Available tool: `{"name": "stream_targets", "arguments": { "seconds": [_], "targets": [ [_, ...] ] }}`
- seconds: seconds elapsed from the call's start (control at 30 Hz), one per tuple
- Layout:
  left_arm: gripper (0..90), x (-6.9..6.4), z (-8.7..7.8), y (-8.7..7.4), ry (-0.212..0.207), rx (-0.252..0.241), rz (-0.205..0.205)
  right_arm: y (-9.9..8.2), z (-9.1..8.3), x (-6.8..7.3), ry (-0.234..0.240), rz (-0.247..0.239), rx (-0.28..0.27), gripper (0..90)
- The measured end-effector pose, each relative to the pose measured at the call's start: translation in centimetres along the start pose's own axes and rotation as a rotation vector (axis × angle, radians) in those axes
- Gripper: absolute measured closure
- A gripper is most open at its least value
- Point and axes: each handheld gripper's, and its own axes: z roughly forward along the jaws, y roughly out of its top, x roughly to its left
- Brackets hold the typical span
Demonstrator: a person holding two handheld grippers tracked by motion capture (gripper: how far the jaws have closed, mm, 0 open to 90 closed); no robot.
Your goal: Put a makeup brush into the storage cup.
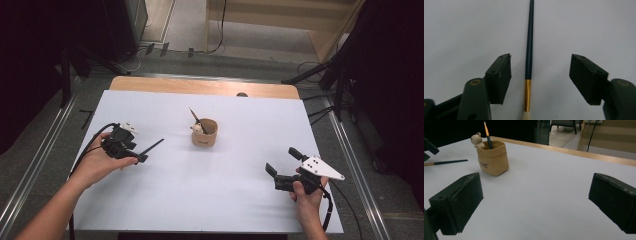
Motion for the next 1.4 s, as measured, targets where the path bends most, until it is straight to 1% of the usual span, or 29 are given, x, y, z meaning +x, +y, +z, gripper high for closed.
{"name": "stream_targets", "arguments": {
  "seconds": [0.1, 0.2, 0.27, 0.37, 0.43, 0.5, 0.63, 0.67, 0.73, 0.83, 0.9, 1.07, 1.17, 1.27, 1.37, 1.4],
  "targets": [
    [42.2, 0.1, 0.2, 0.1, 0.006, 0.024, -0.001, -0.1, -0.1, 0.0, 0.007, -0.005, -0.003, 0.0],
    [49.5, 0.3, 0.4, 0.1, 0.006, 0.046, -0.011, -0.1, -0.1, 0.0, 0.011, -0.009, -0.003, 0.0],
    [53.2, 0.4, 0.6, 0.1, 0.012, 0.070, -0.009, -0.2, -0.2, 0.0, 0.015, -0.013, 0.002, 0.0],
    [56.6, 0.5, 0.8, 0.1, 0.023, 0.084, -0.003, -0.3, -0.4, 0.1, 0.018, -0.013, 0.004, 0.0],
    [59.5, 0.6, 0.9, 0.1, 0.031, 0.086, -0.010, -0.4, -0.5, 0.0, 0.015, -0.019, 0.005, 0.0],
    [64.2, 0.7, 0.9, 0.2, 0.031, 0.103, -0.008, -0.5, -0.6, 0.0, 0.016, -0.017, 0.006, 0.0],
    [66.5, 0.8, 1.1, 0.2, 0.039, 0.126, -0.012, -0.5, -0.7, 0.0, 0.016, -0.019, 0.010, 0.0],
    [67.4, 0.8, 1.1, 0.3, 0.035, 0.135, -0.011, -0.5, -0.7, 0.0, 0.016, -0.018, 0.012, 0.0],
    [68.9, 0.9, 1.1, 0.3, 0.042, 0.143, -0.006, -0.5, -0.7, 0.0, 0.016, -0.017, 0.015, 0.0],
    [71.9, 0.9, 1.2, 0.5, 0.033, 0.161, -0.004, -0.5, -0.7, 0.0, 0.015, -0.018, 0.013, 0.0],
    [73.2, 0.8, 1.3, 0.6, 0.027, 0.177, 0.006, -0.5, -0.7, 0.0, 0.015, -0.013, 0.016, 0.0],
    [75.2, 0.6, 1.8, 1.0, 0.040, 0.228, 0.035, -0.6, -0.6, -0.1, 0.017, -0.017, 0.019, 0.0],
    [77.0, 0.5, 1.9, 1.1, 0.044, 0.237, 0.043, -0.6, -0.6, -0.1, 0.017, -0.015, 0.021, 0.0],
    [78.8, 0.5, 2.0, 1.1, 0.047, 0.234, 0.052, -0.7, -0.6, -0.2, 0.014, -0.009, 0.023, 0.0],
    [83.7, 0.2, 2.1, 1.2, 0.057, 0.243, 0.087, -0.7, -0.5, -0.3, 0.015, -0.011, 0.023, 0.0],
    [83.8, 0.0, 2.1, 1.3, 0.062, 0.249, 0.102, -0.7, -0.5, -0.3, 0.015, -0.011, 0.023, 0.0]
  ]
}}
